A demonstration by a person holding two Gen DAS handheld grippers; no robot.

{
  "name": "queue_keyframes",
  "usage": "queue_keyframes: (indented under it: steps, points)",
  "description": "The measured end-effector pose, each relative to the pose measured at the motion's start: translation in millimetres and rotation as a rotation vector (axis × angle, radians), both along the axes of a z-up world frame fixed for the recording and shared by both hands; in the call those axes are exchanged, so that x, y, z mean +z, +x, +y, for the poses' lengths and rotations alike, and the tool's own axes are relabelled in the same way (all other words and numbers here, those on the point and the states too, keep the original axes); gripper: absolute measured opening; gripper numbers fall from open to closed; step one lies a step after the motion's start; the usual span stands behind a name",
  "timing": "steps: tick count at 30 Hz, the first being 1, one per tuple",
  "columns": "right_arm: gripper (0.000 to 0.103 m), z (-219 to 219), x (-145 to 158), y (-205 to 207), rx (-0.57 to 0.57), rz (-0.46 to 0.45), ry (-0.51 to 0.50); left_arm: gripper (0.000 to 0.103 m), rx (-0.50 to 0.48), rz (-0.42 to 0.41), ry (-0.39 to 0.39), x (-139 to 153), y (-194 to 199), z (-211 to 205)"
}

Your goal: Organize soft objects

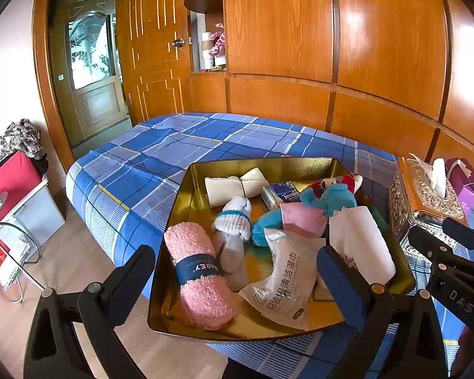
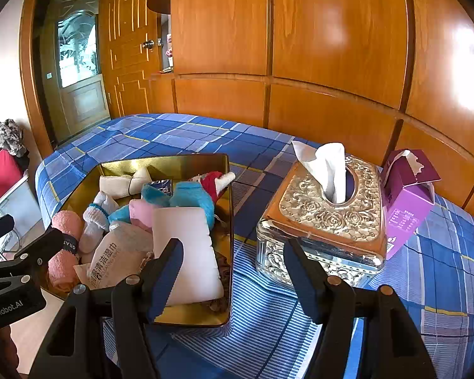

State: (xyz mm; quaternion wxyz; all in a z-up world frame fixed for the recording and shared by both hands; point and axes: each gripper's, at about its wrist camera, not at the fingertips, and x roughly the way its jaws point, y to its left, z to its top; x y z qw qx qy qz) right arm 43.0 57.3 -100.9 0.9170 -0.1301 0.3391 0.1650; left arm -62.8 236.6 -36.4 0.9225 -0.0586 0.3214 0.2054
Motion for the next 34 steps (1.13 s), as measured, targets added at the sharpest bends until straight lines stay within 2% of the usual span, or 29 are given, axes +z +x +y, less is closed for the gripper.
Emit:
queue_keyframes:
  steps: [24,29,34]
  points:
    - [0.067,-0.7,-2.1,-0.5,-0.002,0.002,-0.003,0.103,0.002,0.008,-0.008,-2.6,0.3,-0.3]
    - [0.067,-0.9,-2.3,-0.4,-0.006,0.001,-0.007,0.102,-0.013,-0.03,-0.002,-1.5,-4.1,-0.4]
    - [0.067,-6.4,3.9,-1.3,-0.012,-0.019,0.013,0.102,-0.014,-0.027,-0.013,-1.0,-1.8,0.7]
